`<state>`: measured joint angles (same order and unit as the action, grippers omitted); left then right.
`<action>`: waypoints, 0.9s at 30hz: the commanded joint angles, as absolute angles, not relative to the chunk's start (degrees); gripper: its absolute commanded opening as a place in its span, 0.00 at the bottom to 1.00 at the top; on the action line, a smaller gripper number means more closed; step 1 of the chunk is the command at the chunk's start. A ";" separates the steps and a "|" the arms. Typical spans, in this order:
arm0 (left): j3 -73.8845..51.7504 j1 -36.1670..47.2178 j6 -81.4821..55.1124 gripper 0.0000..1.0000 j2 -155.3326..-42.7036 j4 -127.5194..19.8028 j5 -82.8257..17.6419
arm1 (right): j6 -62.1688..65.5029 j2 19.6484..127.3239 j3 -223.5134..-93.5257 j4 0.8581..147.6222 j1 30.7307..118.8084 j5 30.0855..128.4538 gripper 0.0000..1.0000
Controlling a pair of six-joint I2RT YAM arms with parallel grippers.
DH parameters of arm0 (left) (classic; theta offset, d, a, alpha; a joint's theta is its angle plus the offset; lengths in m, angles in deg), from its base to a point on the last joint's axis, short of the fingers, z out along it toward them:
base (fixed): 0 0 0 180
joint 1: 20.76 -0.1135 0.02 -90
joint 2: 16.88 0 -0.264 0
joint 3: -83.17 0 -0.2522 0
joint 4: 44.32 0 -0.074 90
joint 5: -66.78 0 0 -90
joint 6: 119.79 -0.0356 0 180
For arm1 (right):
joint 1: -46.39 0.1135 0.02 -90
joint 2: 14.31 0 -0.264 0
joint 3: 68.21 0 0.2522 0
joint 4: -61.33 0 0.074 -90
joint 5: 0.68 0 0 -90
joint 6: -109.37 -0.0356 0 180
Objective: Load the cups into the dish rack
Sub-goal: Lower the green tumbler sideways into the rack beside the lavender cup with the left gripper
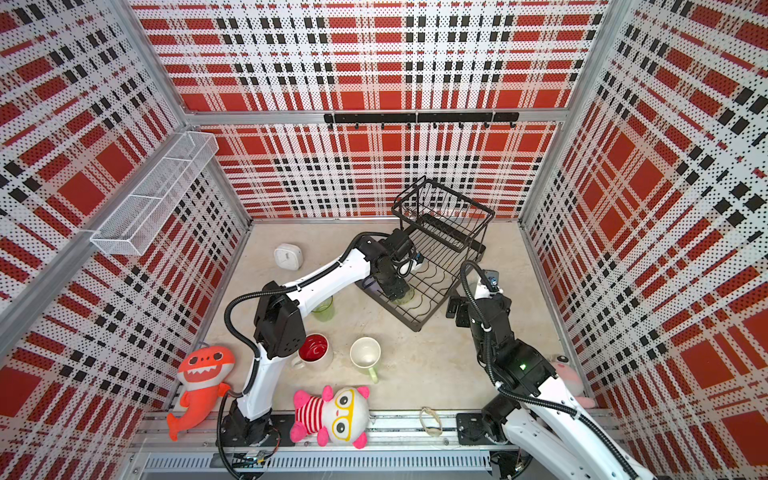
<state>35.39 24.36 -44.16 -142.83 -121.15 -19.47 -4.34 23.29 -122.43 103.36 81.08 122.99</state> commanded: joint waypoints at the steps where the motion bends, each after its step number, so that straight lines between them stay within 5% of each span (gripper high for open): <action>1: 34.86 24.68 -43.85 0.76 -138.97 -121.53 -16.35 | -5.25 24.04 -123.71 105.07 80.84 122.67 1.00; 10: 34.34 24.76 -43.58 0.88 -138.36 -121.39 -15.65 | -9.43 26.79 -123.19 105.60 80.84 118.97 1.00; 27: 35.21 24.89 -42.38 0.92 -130.43 -119.10 -11.91 | -15.75 31.73 -124.52 106.13 80.84 113.82 1.00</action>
<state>34.29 24.36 -43.07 -135.88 -120.91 -12.87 -12.01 30.31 -122.57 105.42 81.06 116.59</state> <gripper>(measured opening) 0.916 0.999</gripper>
